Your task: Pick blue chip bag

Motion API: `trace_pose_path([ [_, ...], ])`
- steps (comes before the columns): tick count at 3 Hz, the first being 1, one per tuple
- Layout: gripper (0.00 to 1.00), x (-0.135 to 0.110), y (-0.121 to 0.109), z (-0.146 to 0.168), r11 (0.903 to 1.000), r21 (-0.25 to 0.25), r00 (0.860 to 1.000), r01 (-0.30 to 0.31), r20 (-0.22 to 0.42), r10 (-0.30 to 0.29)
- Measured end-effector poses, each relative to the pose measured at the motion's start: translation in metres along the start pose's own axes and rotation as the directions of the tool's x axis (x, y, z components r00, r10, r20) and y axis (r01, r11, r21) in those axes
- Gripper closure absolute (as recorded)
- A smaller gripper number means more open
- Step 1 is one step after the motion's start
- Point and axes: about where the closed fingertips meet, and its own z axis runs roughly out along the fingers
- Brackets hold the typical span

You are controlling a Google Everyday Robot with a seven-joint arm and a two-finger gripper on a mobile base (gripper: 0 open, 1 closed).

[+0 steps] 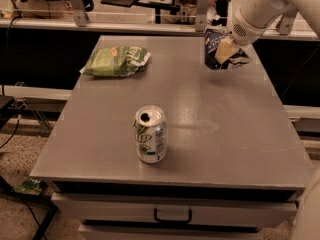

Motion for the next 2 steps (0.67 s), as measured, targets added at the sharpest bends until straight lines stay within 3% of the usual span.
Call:
trace_pose_path([
  [2,1.00,-0.025,0.015,-0.053,0.9958,0.004,0.991,0.091,0.101,-0.091],
])
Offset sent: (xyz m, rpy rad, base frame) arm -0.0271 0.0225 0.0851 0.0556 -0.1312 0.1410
